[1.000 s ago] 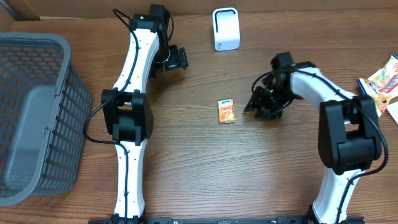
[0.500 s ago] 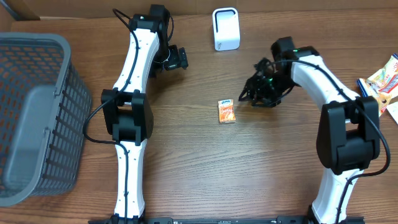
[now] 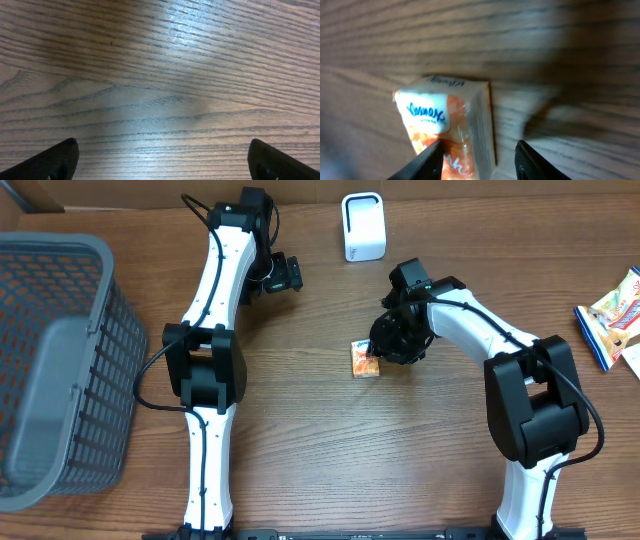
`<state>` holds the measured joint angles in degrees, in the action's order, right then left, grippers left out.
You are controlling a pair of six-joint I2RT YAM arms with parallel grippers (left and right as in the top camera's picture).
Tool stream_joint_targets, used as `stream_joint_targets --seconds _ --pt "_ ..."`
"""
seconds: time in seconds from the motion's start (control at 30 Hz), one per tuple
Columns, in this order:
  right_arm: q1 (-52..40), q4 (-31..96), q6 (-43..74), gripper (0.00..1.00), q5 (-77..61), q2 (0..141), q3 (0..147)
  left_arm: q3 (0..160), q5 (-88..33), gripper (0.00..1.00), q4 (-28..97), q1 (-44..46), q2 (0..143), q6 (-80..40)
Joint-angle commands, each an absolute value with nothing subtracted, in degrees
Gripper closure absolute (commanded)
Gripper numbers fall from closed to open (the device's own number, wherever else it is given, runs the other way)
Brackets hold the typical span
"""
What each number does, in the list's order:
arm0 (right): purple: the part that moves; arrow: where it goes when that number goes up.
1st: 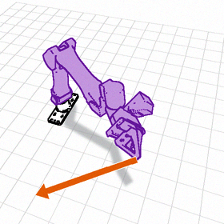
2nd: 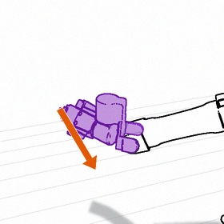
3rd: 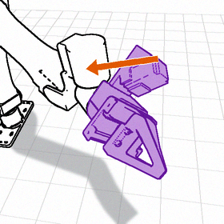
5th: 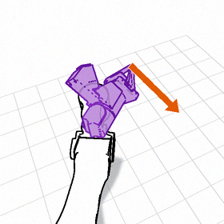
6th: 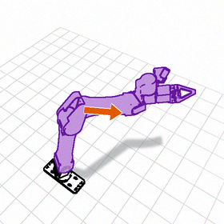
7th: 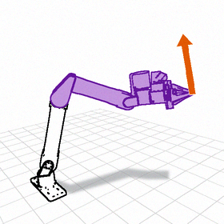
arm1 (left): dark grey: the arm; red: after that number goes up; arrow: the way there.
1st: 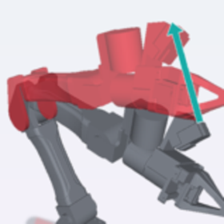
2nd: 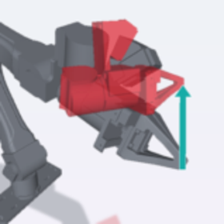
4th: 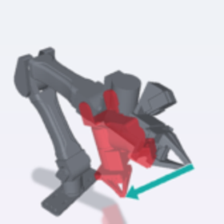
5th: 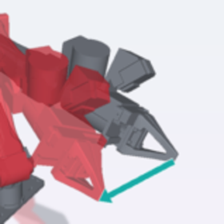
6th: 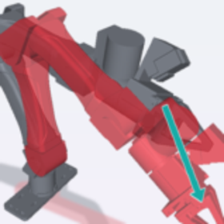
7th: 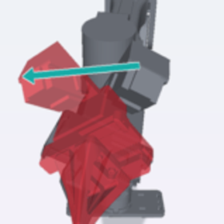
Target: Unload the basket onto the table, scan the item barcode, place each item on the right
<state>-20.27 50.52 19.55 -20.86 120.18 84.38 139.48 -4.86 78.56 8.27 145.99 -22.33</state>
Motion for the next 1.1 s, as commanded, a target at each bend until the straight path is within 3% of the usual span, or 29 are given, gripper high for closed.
stream_joint_targets --seconds 0.0,0.17,0.27,0.43,0.5,0.67,1.07 --pt "-20.18 48.99 21.78 0.53 -18.00 120.05 82.02 140.33 -4.43 0.00 78.54 8.64 146.26 -22.28" --pt "-20.18 46.98 23.22 0.54 -18.09 120.05 79.88 140.33 -4.45 0.00 78.54 8.64 146.23 -22.28" --pt "-20.18 46.68 23.22 0.60 -20.23 120.05 79.88 140.33 -4.45 0.00 78.54 8.64 146.23 -22.28" --pt "-18.87 46.35 23.35 0.81 -24.45 120.03 80.01 140.33 -4.45 0.00 78.54 8.64 146.23 -22.28" --pt "-17.72 46.85 23.99 0.96 -24.64 120.03 80.18 140.33 -4.45 0.00 78.54 8.64 146.23 -22.28" --pt "-13.26 47.35 22.63 0.96 -31.86 120.03 81.21 140.33 -4.45 0.00 78.54 8.64 146.26 -22.28" --pt "-5.13 30.81 19.11 0.96 -72.25 120.03 81.67 140.33 -4.45 0.00 78.54 8.64 146.26 -22.28"
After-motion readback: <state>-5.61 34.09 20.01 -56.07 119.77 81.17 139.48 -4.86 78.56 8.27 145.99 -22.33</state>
